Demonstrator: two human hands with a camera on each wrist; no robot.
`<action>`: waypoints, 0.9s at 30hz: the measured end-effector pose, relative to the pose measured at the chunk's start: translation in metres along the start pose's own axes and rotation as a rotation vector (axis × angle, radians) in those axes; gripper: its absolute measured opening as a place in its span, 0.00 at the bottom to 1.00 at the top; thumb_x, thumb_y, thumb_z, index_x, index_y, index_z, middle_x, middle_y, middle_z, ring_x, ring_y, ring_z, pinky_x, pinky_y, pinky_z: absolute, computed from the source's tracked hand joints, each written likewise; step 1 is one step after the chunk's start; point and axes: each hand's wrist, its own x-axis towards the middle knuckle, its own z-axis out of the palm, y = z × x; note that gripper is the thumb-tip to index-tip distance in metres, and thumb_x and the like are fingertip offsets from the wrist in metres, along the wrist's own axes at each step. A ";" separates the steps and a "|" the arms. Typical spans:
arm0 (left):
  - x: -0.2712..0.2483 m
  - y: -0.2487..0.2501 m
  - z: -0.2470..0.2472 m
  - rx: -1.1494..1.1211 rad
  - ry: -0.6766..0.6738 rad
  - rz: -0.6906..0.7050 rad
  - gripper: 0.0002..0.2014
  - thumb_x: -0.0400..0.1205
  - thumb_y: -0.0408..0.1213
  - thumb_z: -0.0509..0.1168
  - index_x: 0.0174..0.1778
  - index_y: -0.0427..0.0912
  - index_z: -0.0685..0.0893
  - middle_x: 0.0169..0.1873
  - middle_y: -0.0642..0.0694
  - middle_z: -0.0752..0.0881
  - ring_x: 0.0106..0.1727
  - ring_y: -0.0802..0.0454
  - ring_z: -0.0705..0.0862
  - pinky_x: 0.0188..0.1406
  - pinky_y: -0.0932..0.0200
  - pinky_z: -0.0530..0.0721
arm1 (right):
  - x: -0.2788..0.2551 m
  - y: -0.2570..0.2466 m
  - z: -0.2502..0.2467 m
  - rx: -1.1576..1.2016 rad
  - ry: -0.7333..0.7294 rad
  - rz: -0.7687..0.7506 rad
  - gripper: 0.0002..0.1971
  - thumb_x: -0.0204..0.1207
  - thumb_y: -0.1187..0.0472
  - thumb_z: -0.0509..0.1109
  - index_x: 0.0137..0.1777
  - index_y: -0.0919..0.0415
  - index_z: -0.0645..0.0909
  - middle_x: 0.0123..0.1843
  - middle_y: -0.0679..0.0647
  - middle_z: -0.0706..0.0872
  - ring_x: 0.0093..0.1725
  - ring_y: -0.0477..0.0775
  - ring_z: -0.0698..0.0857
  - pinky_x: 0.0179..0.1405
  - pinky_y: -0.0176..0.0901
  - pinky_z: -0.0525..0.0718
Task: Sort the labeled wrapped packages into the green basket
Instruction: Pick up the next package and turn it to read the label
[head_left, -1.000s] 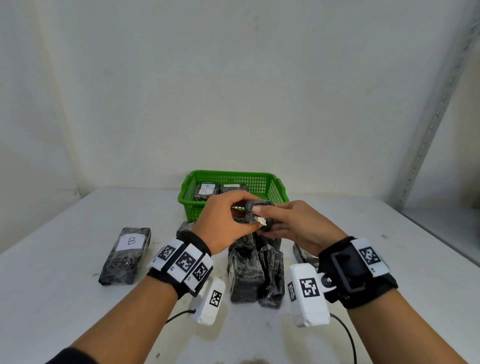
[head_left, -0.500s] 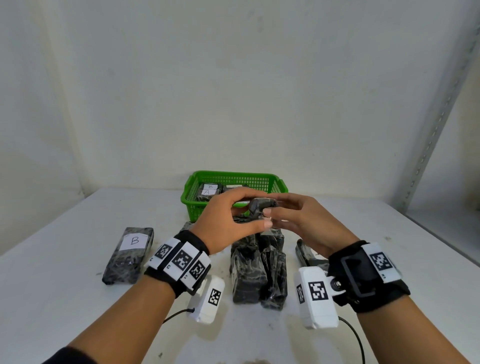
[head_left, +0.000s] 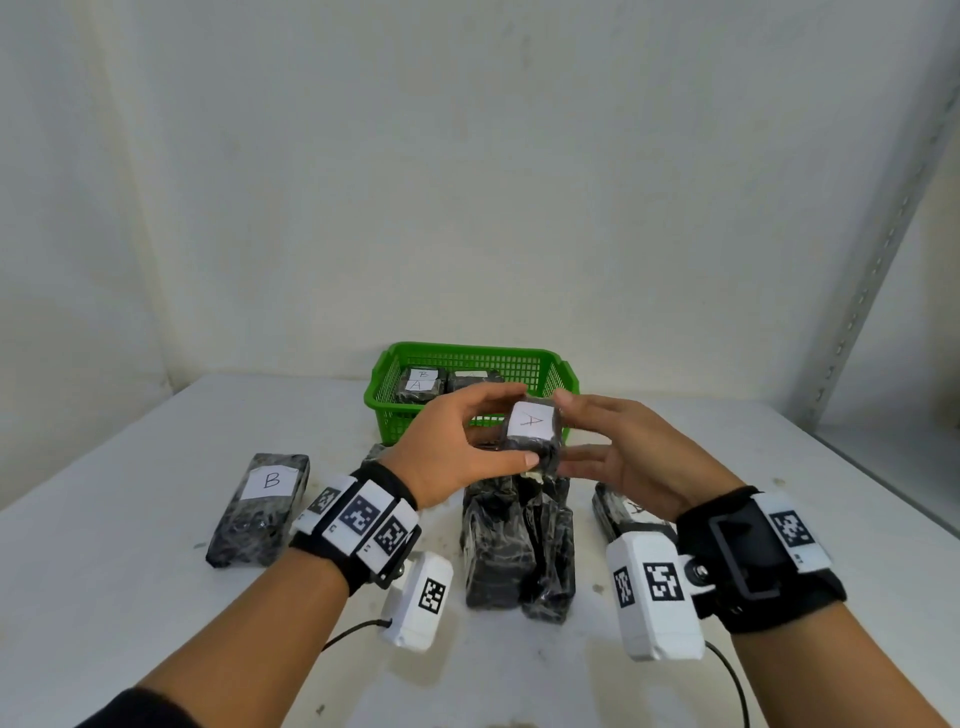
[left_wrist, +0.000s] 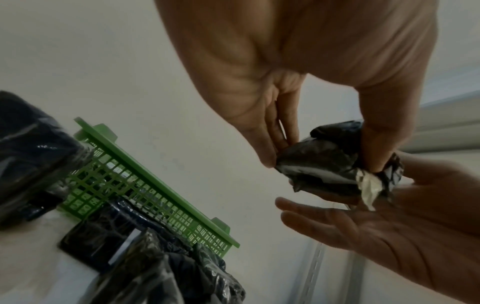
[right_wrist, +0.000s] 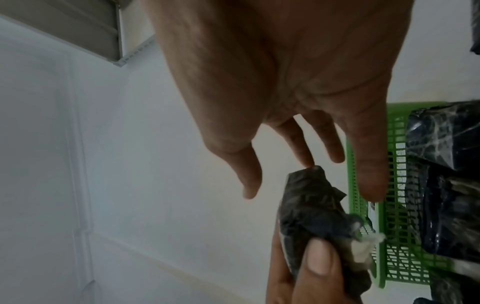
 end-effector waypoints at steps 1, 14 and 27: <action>0.000 0.000 0.001 0.012 0.013 0.025 0.37 0.68 0.36 0.83 0.74 0.49 0.78 0.66 0.52 0.85 0.70 0.58 0.82 0.71 0.47 0.82 | -0.001 -0.001 0.002 -0.021 0.020 0.042 0.21 0.82 0.50 0.74 0.68 0.62 0.88 0.64 0.63 0.92 0.53 0.65 0.94 0.47 0.47 0.93; 0.002 0.005 0.005 -0.020 0.075 0.015 0.32 0.68 0.33 0.83 0.69 0.45 0.81 0.57 0.48 0.90 0.57 0.54 0.90 0.60 0.49 0.88 | -0.001 0.003 0.009 -0.006 0.049 -0.101 0.18 0.78 0.70 0.78 0.68 0.66 0.85 0.62 0.67 0.93 0.56 0.62 0.94 0.52 0.52 0.93; -0.001 0.010 0.008 0.074 0.093 0.122 0.26 0.67 0.29 0.83 0.60 0.45 0.86 0.54 0.50 0.91 0.56 0.58 0.90 0.61 0.59 0.87 | 0.000 0.001 0.011 -0.071 0.005 0.037 0.24 0.72 0.50 0.79 0.62 0.67 0.90 0.57 0.67 0.94 0.58 0.65 0.94 0.65 0.51 0.90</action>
